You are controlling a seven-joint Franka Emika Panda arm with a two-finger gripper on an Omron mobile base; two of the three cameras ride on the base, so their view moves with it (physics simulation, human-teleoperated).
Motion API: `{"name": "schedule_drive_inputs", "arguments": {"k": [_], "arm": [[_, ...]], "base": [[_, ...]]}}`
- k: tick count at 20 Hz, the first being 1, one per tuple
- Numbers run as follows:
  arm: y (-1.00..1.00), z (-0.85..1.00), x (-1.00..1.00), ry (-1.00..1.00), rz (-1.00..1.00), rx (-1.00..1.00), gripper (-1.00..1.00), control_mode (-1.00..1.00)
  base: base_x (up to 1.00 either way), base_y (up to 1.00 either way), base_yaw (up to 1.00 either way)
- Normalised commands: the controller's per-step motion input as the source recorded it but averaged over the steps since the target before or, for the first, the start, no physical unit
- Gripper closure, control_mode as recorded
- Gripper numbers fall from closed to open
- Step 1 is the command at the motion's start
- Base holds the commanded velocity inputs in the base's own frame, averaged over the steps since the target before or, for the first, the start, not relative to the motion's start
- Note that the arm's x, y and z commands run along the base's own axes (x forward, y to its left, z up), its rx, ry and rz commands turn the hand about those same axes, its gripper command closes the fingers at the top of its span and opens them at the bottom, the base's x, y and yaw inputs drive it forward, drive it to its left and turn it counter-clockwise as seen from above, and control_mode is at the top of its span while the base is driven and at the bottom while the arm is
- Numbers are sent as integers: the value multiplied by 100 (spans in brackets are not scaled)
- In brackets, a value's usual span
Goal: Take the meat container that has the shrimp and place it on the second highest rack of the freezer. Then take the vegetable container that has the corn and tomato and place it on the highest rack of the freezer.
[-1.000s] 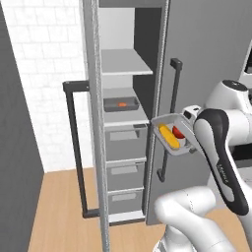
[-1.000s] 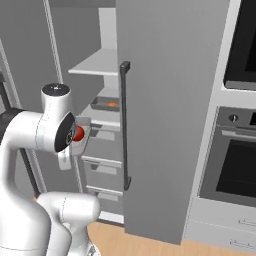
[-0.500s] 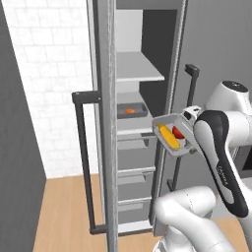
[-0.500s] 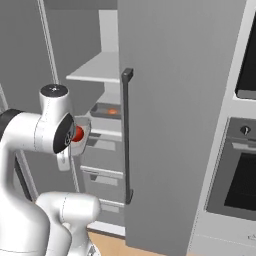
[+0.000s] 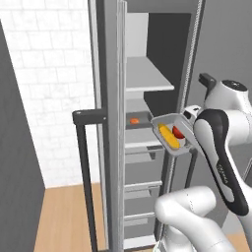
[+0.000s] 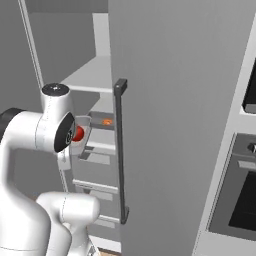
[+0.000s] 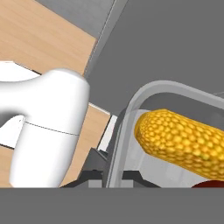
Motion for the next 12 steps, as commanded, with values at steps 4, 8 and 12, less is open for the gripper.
{"name": "schedule_drive_inputs", "arguments": {"k": [4, 8, 12], "arm": [[0, 0, 0, 0, 0, 0, 100, 100], [0, 0, 0, 0, 0, 0, 100, 100], [0, 0, 0, 0, 0, 0, 100, 100]], "base": [[28, 34, 0], [32, 32, 0], [50, 5, 0]]}}
